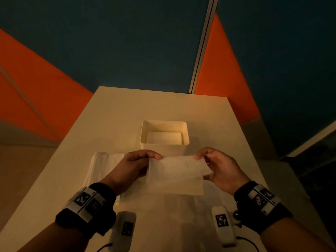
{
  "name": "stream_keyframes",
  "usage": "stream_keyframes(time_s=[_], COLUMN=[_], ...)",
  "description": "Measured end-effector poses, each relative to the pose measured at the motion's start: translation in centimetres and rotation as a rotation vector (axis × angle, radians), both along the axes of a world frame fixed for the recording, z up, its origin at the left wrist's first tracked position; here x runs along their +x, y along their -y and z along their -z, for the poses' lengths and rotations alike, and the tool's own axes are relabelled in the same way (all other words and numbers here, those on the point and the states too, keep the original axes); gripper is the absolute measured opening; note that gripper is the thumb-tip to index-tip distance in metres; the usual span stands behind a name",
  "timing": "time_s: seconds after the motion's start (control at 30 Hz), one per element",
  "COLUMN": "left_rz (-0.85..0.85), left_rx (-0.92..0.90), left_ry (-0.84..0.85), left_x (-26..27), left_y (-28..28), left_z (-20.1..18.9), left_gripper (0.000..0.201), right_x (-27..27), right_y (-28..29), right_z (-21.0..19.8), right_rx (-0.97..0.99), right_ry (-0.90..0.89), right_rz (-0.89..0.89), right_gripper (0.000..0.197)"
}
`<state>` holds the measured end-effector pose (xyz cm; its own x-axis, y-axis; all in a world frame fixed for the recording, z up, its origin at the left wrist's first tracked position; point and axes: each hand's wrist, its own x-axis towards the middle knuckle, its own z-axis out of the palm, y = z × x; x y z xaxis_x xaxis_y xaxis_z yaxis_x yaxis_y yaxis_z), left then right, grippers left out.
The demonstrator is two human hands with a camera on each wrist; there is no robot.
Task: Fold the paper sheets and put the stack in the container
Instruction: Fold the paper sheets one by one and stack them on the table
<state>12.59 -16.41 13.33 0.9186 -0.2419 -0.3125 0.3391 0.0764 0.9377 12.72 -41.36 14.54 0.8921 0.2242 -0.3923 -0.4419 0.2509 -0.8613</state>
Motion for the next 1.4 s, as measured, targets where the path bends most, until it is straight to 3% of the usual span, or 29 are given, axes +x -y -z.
stream_keyframes(time_s=[0.07,0.13,0.27,0.37,0.47,0.53,0.67,0.8,1.0,1.17,1.4], left_rz=[0.005,0.012,0.035,0.182,0.372,0.407,0.317,0.029,-0.249,-0.252,-0.21], left_rx=[-0.017,-0.017,-0.122,-0.218,-0.086,0.069,0.276,0.476,0.731,0.867,1.055], left_ry=[-0.001,-0.009,-0.054,-0.099,-0.034,0.015,0.049,0.076,0.068,-0.001,0.064], left_x=[0.0,-0.1,-0.2,-0.4,-0.9,-1.1,-0.9,-1.0,-0.9,-1.5,-1.6], left_y=[0.1,0.3,0.0,-0.3,0.0,0.5,-0.2,-2.8,-8.4,-10.7,-10.9], left_z=[0.0,0.1,-0.1,-0.8,-1.0,-1.0,-0.8,-0.7,0.4,1.8,3.4], left_gripper=[0.03,0.033,0.041,0.027,0.029,0.032,0.033,0.035,0.035,0.036,0.03], right_x=[-0.1,-0.2,-0.3,-0.2,-0.2,0.0,1.3,3.0,4.0,4.1,4.4], right_y=[-0.2,-0.6,-1.1,-1.6,-2.6,-3.1,-3.2,-1.2,2.9,4.9,5.2], right_z=[-0.1,0.2,0.9,0.4,-0.1,0.0,0.9,2.8,5.7,7.2,8.4], right_rx=[0.033,-0.085,-0.242,-0.264,-0.277,-0.317,-0.453,-0.869,-1.517,-1.667,-1.784], right_ry=[-0.058,-0.045,0.109,0.165,0.202,0.225,0.195,0.199,0.139,0.073,0.118], right_rz=[-0.034,-0.082,-0.172,-0.279,-0.457,-0.509,-0.456,-0.393,-0.568,-0.607,-0.677], right_gripper=[0.031,0.025,0.073,0.082,0.084,0.082,0.062,0.043,0.062,0.073,0.077])
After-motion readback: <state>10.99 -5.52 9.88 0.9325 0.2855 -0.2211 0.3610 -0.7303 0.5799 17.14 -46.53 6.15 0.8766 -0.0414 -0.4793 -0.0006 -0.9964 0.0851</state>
